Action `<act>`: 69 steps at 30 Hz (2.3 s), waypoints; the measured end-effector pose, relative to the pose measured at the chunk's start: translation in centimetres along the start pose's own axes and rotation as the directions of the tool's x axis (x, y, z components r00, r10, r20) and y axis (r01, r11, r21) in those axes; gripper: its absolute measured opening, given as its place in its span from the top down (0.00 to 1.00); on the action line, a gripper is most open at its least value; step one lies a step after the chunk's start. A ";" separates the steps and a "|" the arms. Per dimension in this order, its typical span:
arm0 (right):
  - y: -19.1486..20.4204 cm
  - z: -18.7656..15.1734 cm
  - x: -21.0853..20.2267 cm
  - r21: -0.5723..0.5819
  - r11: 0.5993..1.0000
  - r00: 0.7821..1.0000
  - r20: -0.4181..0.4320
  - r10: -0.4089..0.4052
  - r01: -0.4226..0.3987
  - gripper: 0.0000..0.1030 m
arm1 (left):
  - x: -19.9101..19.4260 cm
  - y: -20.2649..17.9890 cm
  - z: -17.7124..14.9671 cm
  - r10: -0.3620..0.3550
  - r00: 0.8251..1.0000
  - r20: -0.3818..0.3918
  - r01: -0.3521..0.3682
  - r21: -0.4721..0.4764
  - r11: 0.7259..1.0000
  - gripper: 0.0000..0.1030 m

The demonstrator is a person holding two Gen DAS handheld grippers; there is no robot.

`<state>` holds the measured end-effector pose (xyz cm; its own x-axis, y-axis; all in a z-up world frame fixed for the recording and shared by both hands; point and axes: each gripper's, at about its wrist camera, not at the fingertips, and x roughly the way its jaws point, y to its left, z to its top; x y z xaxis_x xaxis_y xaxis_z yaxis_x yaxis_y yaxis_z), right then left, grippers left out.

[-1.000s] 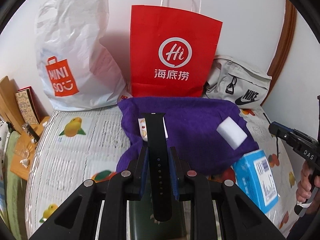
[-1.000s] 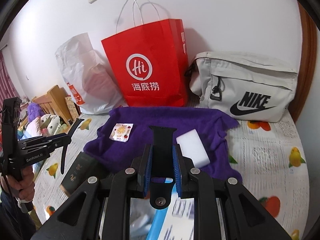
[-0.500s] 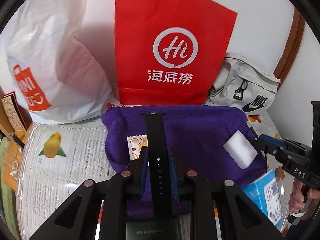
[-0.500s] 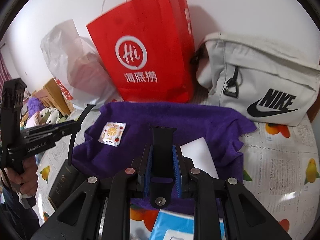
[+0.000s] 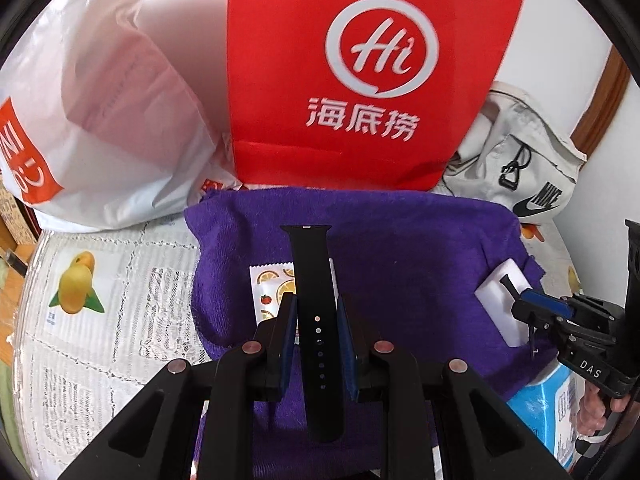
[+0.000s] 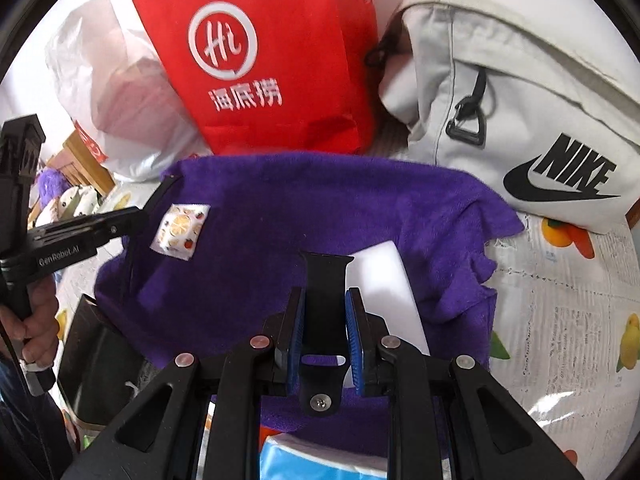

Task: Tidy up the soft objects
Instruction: 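Carry both strap pieces in both tools over the purple towel, then lower both strap pieces onto the purple towel and open both tools, then grasp the green snack packet with the right tool while the left tool grasps the green tissue pack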

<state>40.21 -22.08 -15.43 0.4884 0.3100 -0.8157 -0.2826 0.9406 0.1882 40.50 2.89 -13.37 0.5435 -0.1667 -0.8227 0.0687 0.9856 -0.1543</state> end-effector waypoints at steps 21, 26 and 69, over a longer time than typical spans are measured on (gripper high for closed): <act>0.5 -0.9 -2.3 0.005 1.000 0.999 0.034 -0.007 0.007 0.55 | -0.3 0.2 -0.8 0.032 0.997 -0.065 -0.033 -0.015 0.999 0.66; 1.3 -2.6 -5.3 0.017 1.000 0.996 0.093 -0.005 0.004 0.48 | -3.5 0.0 -2.2 0.038 0.998 -0.044 -0.039 -0.013 0.999 0.60; 10.3 -28.4 -10.7 -0.190 0.978 0.997 0.029 -0.076 0.080 0.67 | -15.4 -2.7 -21.6 -0.040 0.999 -0.016 0.039 -0.009 0.999 0.48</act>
<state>8.60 -19.59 -20.34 0.5323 0.2414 -0.8114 -0.3945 0.9188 0.0146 13.85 2.23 -12.08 0.5271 -0.2060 -0.8245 0.0824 0.9780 -0.1917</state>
